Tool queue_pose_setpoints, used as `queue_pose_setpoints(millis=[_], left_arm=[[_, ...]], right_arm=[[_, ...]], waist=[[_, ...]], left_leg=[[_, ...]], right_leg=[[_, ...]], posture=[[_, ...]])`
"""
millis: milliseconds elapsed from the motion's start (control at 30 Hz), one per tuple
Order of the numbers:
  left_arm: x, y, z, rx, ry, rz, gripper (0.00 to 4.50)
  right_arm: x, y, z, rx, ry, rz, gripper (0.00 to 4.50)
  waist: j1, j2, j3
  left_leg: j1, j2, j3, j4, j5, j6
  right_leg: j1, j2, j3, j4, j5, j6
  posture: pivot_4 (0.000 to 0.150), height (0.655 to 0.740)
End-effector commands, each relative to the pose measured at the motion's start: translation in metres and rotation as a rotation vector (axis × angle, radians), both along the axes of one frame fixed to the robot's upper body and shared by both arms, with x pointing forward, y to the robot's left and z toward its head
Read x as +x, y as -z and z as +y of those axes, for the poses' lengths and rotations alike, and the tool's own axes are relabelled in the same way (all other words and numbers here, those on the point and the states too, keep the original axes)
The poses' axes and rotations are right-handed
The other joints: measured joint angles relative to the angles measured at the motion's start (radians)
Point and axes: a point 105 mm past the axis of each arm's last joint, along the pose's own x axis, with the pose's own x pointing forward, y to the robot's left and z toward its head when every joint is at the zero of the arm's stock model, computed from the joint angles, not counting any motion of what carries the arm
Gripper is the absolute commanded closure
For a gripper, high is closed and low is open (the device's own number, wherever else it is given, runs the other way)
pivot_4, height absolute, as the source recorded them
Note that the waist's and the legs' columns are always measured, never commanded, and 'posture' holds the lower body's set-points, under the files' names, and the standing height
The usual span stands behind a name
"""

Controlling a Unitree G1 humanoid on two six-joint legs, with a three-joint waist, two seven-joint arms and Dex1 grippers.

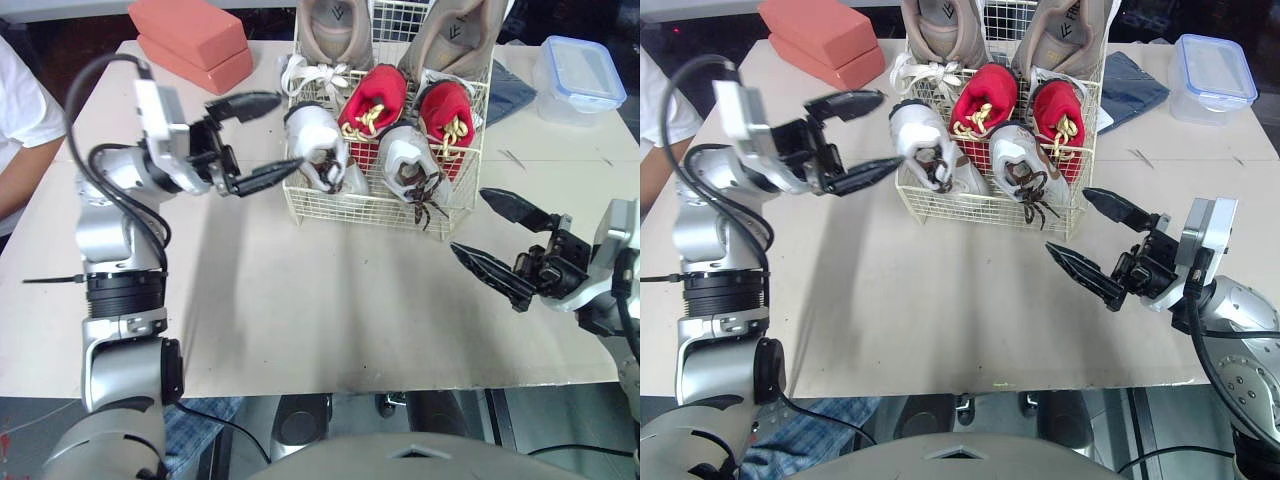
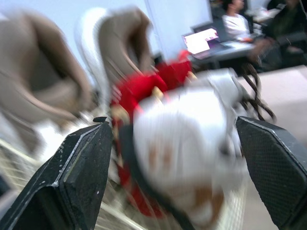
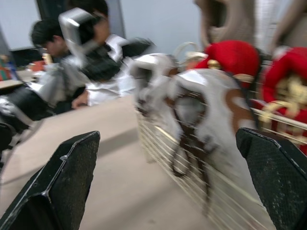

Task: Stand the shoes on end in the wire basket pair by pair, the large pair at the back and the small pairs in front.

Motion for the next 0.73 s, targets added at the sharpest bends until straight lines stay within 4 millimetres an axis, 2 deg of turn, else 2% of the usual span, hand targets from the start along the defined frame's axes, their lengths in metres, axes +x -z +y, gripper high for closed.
queue_pose_setpoints(millis=[33,100,167,300,400,567,733], left_arm=[[-0.011,-0.012,0.015,-0.096,-0.061,0.024,0.07],[-0.016,-0.004,0.033,-0.153,-0.143,0.108,0.07],[-0.021,0.012,0.048,-0.181,-0.228,0.204,0.07],[-0.035,0.054,0.071,-0.163,-0.371,0.379,0.07],[-0.049,0.096,0.084,-0.063,-0.511,0.473,0.07],[-0.062,0.137,0.092,0.038,-0.644,0.525,0.07],[-0.065,0.154,0.093,0.085,-0.674,0.516,0.07]], right_arm=[[-0.001,-0.005,-0.012,-0.029,0.036,-0.053,0.0],[0.0,0.004,-0.023,-0.06,0.076,-0.041,0.0],[0.001,0.013,-0.033,-0.095,0.104,-0.028,0.0],[0.003,0.028,-0.05,-0.139,0.145,-0.003,0.0],[0.007,0.046,-0.068,-0.187,0.175,0.033,0.0],[0.011,0.068,-0.085,-0.25,0.189,0.08,0.0],[0.012,0.084,-0.096,-0.288,0.191,0.117,0.0]], waist=[[-0.001,0.0,0.0],[-0.002,0.001,0.0],[-0.005,0.001,0.0],[0.001,0.001,0.0],[0.005,0.001,0.0],[0.006,0.002,0.001],[0.005,0.003,0.0]], left_leg=[[0.0,0.0,0.0,0.0,0.0,0.0],[0.001,0.0,0.0,0.0,0.0,0.0],[0.0,0.001,0.0,-0.001,0.0,0.0],[0.0,0.001,0.0,-0.001,0.0,0.0],[0.0,0.001,-0.001,-0.001,-0.003,0.004],[0.0,0.0,-0.001,-0.001,-0.003,0.005],[0.0,0.0,-0.002,-0.001,-0.003,0.005]], right_leg=[[0.0,0.0,0.0,0.0,0.0,0.0],[0.0,0.0,0.001,0.0,0.0,0.001],[0.0,0.0,0.001,0.0,0.0,0.001],[0.0,-0.001,0.0,0.0,-0.001,0.001],[0.0,-0.002,-0.001,0.0,-0.001,0.001],[0.0,-0.004,-0.002,0.0,-0.001,0.001],[0.0,-0.005,-0.002,0.0,-0.001,0.0]], posture=[[0.15,0.686],[0.15,0.686],[0.15,0.686],[0.15,0.686],[0.15,0.686],[0.15,0.686],[0.15,0.686]])
